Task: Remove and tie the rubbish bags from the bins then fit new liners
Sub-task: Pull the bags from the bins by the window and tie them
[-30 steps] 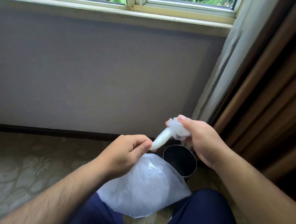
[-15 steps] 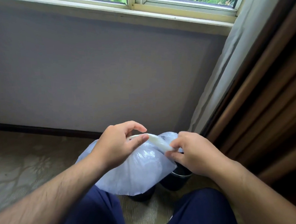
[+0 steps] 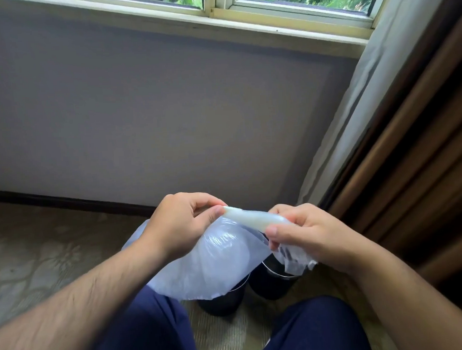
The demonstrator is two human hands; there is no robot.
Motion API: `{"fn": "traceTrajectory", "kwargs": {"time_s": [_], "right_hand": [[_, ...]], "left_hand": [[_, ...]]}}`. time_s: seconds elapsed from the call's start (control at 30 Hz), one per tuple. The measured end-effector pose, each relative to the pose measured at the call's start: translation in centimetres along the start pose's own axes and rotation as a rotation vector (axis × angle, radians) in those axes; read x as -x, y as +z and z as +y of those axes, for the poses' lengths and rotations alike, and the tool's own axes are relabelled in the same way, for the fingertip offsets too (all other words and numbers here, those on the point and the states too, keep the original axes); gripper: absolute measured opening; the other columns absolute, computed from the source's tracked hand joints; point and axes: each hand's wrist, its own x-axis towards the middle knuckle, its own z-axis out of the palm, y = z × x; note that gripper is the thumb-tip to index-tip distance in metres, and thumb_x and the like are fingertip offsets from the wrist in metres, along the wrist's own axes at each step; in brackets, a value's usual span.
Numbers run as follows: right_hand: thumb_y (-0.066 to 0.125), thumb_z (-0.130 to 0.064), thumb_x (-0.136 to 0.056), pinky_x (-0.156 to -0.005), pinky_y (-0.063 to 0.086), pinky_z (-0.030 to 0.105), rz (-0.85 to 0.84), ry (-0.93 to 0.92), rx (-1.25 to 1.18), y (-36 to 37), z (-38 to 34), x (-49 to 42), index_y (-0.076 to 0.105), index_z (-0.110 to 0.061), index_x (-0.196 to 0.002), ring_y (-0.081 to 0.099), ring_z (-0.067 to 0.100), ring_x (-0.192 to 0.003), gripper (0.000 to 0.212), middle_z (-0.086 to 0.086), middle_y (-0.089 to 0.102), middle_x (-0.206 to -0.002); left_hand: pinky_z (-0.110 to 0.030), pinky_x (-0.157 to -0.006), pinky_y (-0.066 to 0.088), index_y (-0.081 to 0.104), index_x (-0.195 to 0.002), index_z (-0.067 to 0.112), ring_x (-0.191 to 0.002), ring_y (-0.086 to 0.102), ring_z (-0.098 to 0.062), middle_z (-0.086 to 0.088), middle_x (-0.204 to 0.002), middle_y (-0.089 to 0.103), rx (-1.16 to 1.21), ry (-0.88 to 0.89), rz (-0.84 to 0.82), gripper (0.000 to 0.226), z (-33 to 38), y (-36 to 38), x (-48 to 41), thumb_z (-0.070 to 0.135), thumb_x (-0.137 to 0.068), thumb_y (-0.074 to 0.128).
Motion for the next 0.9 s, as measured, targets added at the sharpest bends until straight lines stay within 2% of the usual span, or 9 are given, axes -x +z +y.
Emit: {"fn": "traceTrajectory", "kwargs": {"time_s": [0.13, 0.2, 0.33, 0.47, 0.53, 0.63, 0.73, 0.83, 0.9], "right_hand": [[0.067, -0.034, -0.08, -0.09, 0.047, 0.032, 0.029, -0.043, -0.484, 0.7, -0.1, -0.2, 0.079, -0.013, -0.073, 0.064, 0.014, -0.108, 0.025, -0.003, 0.069, -0.12], [0.06, -0.03, -0.086, -0.094, 0.048, 0.033, 0.082, -0.055, -0.566, 1.1, -0.7, -0.4, 0.081, -0.016, -0.078, 0.062, 0.014, -0.12, 0.027, -0.005, 0.071, -0.124], [0.061, -0.041, -0.093, -0.105, 0.045, 0.043, 0.248, -0.012, -0.58, 1.4, -0.8, -1.0, 0.081, -0.017, -0.093, 0.067, 0.016, -0.115, 0.032, -0.001, 0.074, -0.118], [0.051, -0.057, -0.09, -0.102, 0.047, 0.05, 0.327, 0.078, -0.383, 1.4, 0.0, -1.6, 0.078, -0.015, -0.085, 0.066, 0.021, -0.097, 0.05, -0.001, 0.076, -0.1], [0.038, -0.063, -0.088, -0.096, 0.047, 0.041, 0.308, 0.159, -0.294, 1.2, 0.3, -1.6, 0.08, -0.024, -0.095, 0.067, 0.019, -0.097, 0.058, -0.004, 0.077, -0.101], [0.047, -0.04, -0.096, -0.085, 0.047, 0.036, 0.163, 0.234, -0.167, 1.1, 0.4, -1.2, 0.079, -0.025, -0.095, 0.067, 0.018, -0.088, 0.035, -0.009, 0.077, -0.09], [0.056, -0.017, -0.089, -0.061, 0.042, 0.029, 0.077, 0.134, 0.246, 1.1, 0.6, -0.6, 0.071, -0.019, -0.084, 0.05, 0.009, -0.059, 0.016, -0.011, 0.059, -0.063], [0.059, -0.034, -0.093, -0.061, 0.049, 0.042, 0.18, 0.04, 0.541, 1.2, 1.1, -0.3, 0.066, -0.022, -0.079, 0.053, 0.017, -0.061, 0.019, -0.002, 0.061, -0.064], [0.058, -0.046, -0.094, -0.062, 0.05, 0.042, 0.217, 0.016, 0.702, 1.4, 1.3, -0.4, 0.066, -0.023, -0.082, 0.056, 0.02, -0.065, 0.027, -0.001, 0.059, -0.065]], "left_hand": [[-0.023, -0.081, 0.054, 0.079, -0.09, 0.03, -0.085, 0.069, 0.003, 0.02, -0.084, 0.075, 0.034, 0.027, -0.071, 0.01, 0.5, 0.4, 0.1, 0.024, -0.091, 0.07], [-0.024, -0.083, 0.054, 0.079, -0.093, 0.027, -0.087, 0.07, 0.002, 0.017, -0.086, 0.076, 0.059, 0.047, -0.126, 0.011, 0.6, 0.6, 0.2, 0.022, -0.091, 0.07], [-0.025, -0.08, 0.054, 0.079, -0.095, 0.024, -0.087, 0.07, -0.004, 0.013, -0.087, 0.076, 0.105, 0.094, -0.263, 0.011, 0.8, 0.9, 0.8, 0.022, -0.092, 0.069], [-0.017, -0.073, 0.048, 0.079, -0.093, 0.024, -0.077, 0.064, 0.001, 0.01, -0.082, 0.074, 0.186, 0.098, -0.277, 0.01, 0.8, 1.0, 1.1, 0.025, -0.09, 0.07], [-0.016, -0.069, 0.047, 0.079, -0.09, 0.022, -0.073, 0.063, 0.0, 0.007, -0.08, 0.074, 0.24, 0.084, -0.294, 0.012, 0.9, 1.0, 1.2, 0.03, -0.084, 0.073], [-0.015, -0.065, 0.047, 0.078, -0.085, 0.018, -0.069, 0.063, -0.002, 0.005, -0.076, 0.073, 0.291, 0.055, -0.273, 0.011, 0.9, 0.7, 1.2, 0.027, -0.079, 0.077], [-0.014, -0.069, 0.048, 0.076, -0.083, 0.027, -0.078, 0.066, -0.006, 0.009, -0.083, 0.071, 0.124, 0.118, -0.171, 0.001, 0.5, 0.6, 1.0, 0.028, -0.083, 0.076], [-0.017, -0.068, 0.047, 0.069, -0.084, 0.033, -0.081, 0.063, -0.008, 0.014, -0.083, 0.066, -0.068, 0.158, -0.2, 0.007, 0.6, 0.6, 0.8, 0.029, -0.09, 0.07], [-0.019, -0.064, 0.045, 0.065, -0.086, 0.033, -0.072, 0.058, -0.006, 0.013, -0.079, 0.064, -0.111, 0.139, -0.234, 0.011, 0.6, 0.9, 0.7, 0.025, -0.095, 0.063]]}}
